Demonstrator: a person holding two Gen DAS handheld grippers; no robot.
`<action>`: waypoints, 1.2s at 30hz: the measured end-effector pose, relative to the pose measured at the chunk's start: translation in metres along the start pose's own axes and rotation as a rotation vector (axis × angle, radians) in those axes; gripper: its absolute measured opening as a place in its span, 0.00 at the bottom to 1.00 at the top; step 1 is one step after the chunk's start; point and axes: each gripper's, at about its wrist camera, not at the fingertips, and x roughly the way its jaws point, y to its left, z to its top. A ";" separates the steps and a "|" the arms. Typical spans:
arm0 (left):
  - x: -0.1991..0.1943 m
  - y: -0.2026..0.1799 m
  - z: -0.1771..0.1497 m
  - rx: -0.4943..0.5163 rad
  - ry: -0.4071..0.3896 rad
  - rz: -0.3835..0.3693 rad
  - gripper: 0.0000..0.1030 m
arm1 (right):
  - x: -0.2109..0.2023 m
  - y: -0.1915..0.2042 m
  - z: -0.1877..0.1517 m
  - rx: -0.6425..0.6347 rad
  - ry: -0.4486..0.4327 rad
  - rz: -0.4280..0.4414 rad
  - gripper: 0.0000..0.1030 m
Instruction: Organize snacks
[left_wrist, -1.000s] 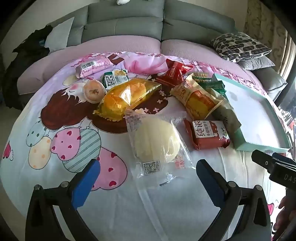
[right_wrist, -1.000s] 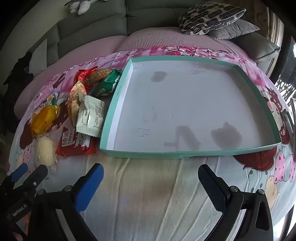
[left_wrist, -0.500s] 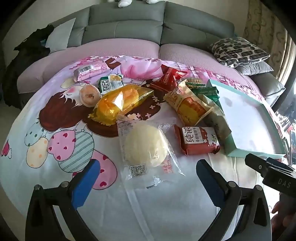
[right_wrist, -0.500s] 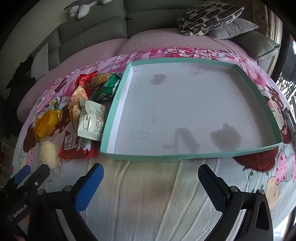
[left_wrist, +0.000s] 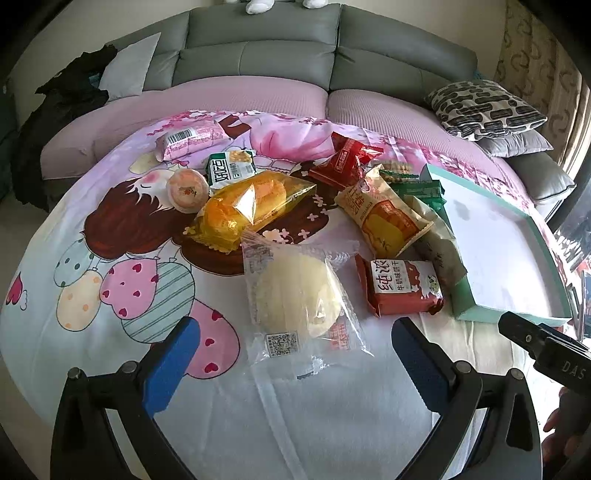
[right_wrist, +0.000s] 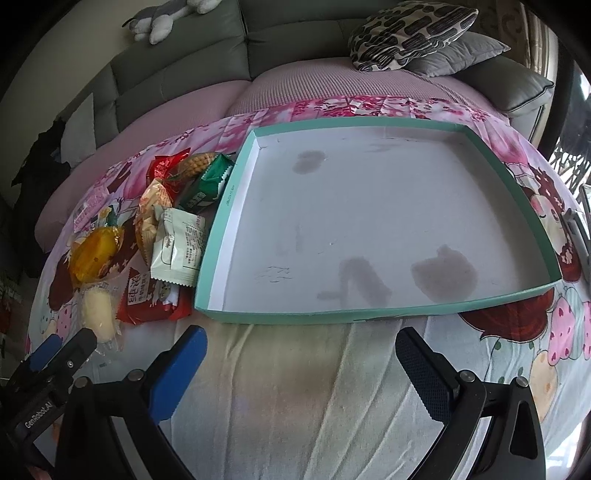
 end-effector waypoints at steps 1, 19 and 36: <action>0.000 0.000 0.000 0.001 0.000 0.001 1.00 | 0.000 0.000 0.000 0.000 0.000 0.000 1.00; -0.003 -0.001 0.000 -0.006 -0.005 -0.010 1.00 | -0.002 0.001 0.001 -0.017 -0.005 -0.004 1.00; -0.004 -0.001 0.001 -0.009 -0.007 -0.017 1.00 | -0.003 -0.001 0.002 -0.017 -0.007 -0.003 1.00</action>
